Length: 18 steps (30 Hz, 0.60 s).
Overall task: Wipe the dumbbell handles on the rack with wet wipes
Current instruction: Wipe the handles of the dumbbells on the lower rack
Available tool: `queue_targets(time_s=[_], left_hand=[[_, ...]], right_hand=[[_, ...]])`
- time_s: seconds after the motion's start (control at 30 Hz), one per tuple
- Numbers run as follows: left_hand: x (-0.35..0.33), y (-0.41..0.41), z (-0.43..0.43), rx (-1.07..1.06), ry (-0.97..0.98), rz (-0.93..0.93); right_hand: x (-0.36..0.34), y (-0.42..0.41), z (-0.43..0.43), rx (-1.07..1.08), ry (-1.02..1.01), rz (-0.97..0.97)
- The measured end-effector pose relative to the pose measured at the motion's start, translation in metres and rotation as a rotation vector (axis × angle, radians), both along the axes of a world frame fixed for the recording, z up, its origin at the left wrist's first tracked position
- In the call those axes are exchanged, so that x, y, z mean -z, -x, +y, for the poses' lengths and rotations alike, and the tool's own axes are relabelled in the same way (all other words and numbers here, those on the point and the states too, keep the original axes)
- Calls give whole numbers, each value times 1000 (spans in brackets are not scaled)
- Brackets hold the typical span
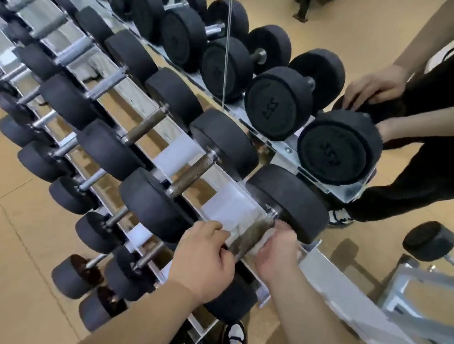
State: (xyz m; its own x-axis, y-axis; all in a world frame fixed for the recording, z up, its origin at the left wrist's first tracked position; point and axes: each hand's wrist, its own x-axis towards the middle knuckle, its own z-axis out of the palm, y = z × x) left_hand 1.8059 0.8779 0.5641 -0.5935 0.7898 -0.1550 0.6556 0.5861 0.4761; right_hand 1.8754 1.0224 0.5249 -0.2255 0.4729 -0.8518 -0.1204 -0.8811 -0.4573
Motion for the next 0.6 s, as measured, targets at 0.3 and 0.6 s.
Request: queue_targets(time_s=[0.3, 0.6], left_hand=[[0, 0, -1, -14, 6, -58], [7, 1, -2, -29, -13, -56]], right_hand=[[-6, -15, 10, -48, 40, 121], [-5, -20, -1, -72, 109, 115]])
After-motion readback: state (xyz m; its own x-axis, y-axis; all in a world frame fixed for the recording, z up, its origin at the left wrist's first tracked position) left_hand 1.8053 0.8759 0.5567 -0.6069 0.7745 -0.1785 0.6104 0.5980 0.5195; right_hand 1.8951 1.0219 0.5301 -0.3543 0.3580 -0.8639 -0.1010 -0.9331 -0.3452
